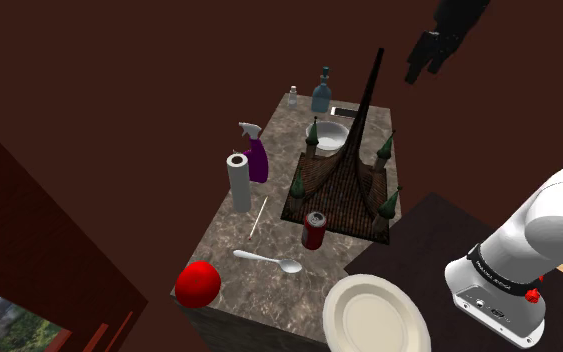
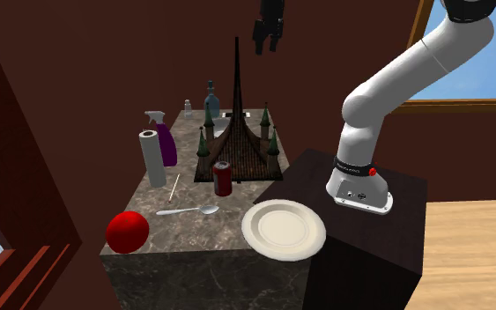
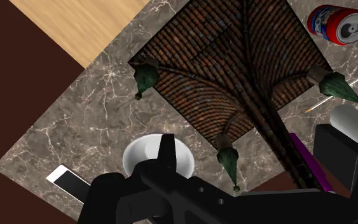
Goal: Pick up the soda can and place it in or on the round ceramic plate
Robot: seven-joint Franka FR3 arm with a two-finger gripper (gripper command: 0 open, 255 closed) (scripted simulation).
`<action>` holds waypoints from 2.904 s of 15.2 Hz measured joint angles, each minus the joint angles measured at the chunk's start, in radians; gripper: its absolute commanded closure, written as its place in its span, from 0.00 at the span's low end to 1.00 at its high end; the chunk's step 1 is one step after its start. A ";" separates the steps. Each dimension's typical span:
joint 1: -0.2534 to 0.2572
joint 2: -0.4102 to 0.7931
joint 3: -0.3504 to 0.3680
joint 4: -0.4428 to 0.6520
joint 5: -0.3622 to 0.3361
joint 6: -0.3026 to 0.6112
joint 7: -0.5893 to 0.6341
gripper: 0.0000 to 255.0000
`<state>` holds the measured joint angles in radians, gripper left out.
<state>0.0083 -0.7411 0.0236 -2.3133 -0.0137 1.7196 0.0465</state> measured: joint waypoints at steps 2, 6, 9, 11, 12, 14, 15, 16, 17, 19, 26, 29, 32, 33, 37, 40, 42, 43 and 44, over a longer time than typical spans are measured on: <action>0.003 0.000 0.007 -0.012 0.004 0.010 0.008 0.00; 0.022 0.018 0.056 -0.088 0.034 0.086 0.063 0.00; 0.040 0.037 0.097 -0.152 0.059 0.156 0.107 0.00; 0.054 0.051 0.126 -0.196 0.078 0.204 0.139 0.00; 0.059 0.061 0.139 -0.214 0.086 0.229 0.151 0.00; 0.072 0.088 0.167 -0.236 0.103 0.270 0.180 0.00; 0.076 0.113 0.181 -0.251 0.110 0.305 0.194 0.00; 0.084 0.124 0.195 -0.262 0.119 0.325 0.210 0.00; 0.090 0.138 0.210 -0.277 0.127 0.351 0.224 0.00; 0.105 0.184 0.246 -0.290 0.144 0.401 0.261 0.00; 0.133 0.384 0.361 -0.307 0.170 0.591 0.384 0.00; 0.137 0.490 0.412 -0.296 0.156 0.675 0.448 0.00; 0.134 0.609 0.455 -0.278 0.115 0.761 0.522 0.00; 0.135 0.637 0.465 -0.270 0.102 0.777 0.543 0.00; 0.130 0.705 0.474 -0.267 0.058 0.834 0.584 0.00; 0.127 0.756 0.474 -0.269 0.014 0.881 0.617 0.00; 0.127 0.771 0.473 -0.273 0.001 0.898 0.628 0.00; 0.127 0.777 0.472 -0.272 -0.005 0.902 0.632 0.00; 0.128 0.779 0.472 -0.272 -0.007 0.905 0.634 0.00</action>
<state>0.1358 0.0379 0.4955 -2.5857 -0.0206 2.6244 0.6803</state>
